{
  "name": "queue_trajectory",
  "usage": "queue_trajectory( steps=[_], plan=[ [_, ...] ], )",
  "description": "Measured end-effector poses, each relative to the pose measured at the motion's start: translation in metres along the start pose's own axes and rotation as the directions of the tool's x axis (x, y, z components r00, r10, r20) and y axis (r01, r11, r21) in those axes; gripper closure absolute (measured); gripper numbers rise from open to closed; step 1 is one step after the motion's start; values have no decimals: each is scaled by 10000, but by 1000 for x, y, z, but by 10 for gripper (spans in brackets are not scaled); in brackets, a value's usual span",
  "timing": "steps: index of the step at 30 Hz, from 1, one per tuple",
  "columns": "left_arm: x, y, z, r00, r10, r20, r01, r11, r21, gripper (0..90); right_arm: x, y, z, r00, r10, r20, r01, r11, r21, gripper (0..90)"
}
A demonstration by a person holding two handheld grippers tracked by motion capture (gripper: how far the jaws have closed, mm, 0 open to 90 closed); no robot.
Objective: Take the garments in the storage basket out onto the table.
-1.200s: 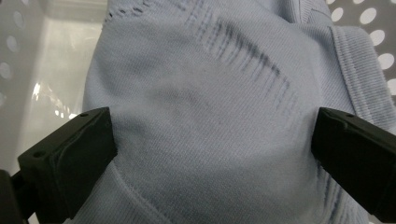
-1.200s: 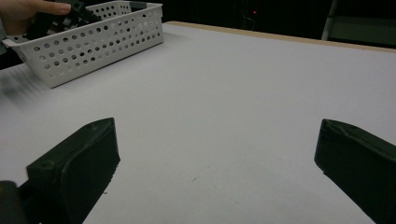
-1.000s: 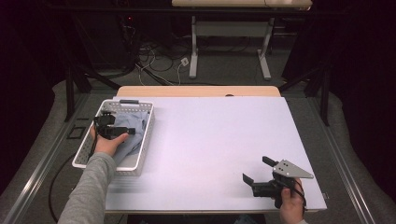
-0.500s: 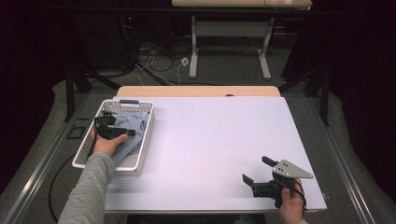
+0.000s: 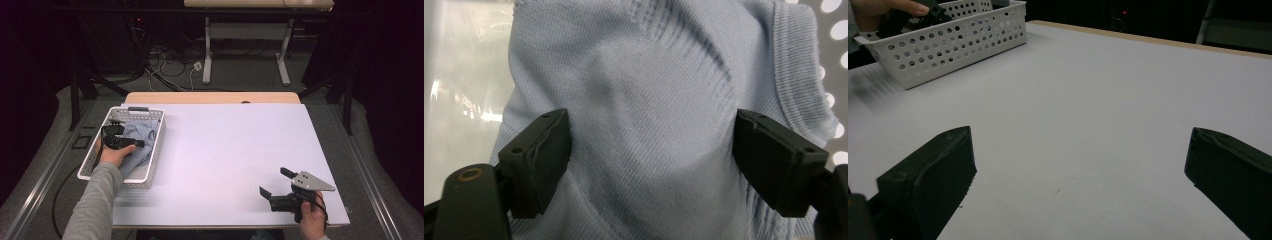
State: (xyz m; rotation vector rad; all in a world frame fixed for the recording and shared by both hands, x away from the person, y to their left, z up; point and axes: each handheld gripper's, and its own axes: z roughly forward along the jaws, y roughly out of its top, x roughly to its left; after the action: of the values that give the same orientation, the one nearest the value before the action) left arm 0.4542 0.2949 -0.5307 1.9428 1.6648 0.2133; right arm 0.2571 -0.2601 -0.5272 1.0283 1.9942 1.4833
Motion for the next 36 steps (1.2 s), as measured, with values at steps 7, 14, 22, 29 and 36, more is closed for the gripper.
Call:
queue_trajectory(
  steps=[7, 14, 22, 29, 36],
  plan=[
    [2, -1, -2, 9995, 49, 302, -52, 9999, 97, 345, 0, 0, 1, 10000, -7, 1, 7, 10000, -35, 0],
    [3, -2, -5, 9990, 319, 303, -325, 9992, 221, 541, 0, 1, 1, 10000, -76, -6, 76, 10000, 62, 0],
    [2, -3, -6, 9984, 541, 138, -545, 9981, 286, 658, 1, 1, 1, 10000, -12, 4, 12, 10000, 79, 0],
    [0, -2, -9, 9992, 384, -91, -383, 9992, 64, 698, 0, 0, 2, 10000, -26, -9, 26, 10000, 79, 0],
    [-2, -1, -13, 9993, 296, -234, -304, 9989, -348, 707, 0, 0, 2, 10000, 33, 5, -33, 10000, 54, 0]
  ],
)
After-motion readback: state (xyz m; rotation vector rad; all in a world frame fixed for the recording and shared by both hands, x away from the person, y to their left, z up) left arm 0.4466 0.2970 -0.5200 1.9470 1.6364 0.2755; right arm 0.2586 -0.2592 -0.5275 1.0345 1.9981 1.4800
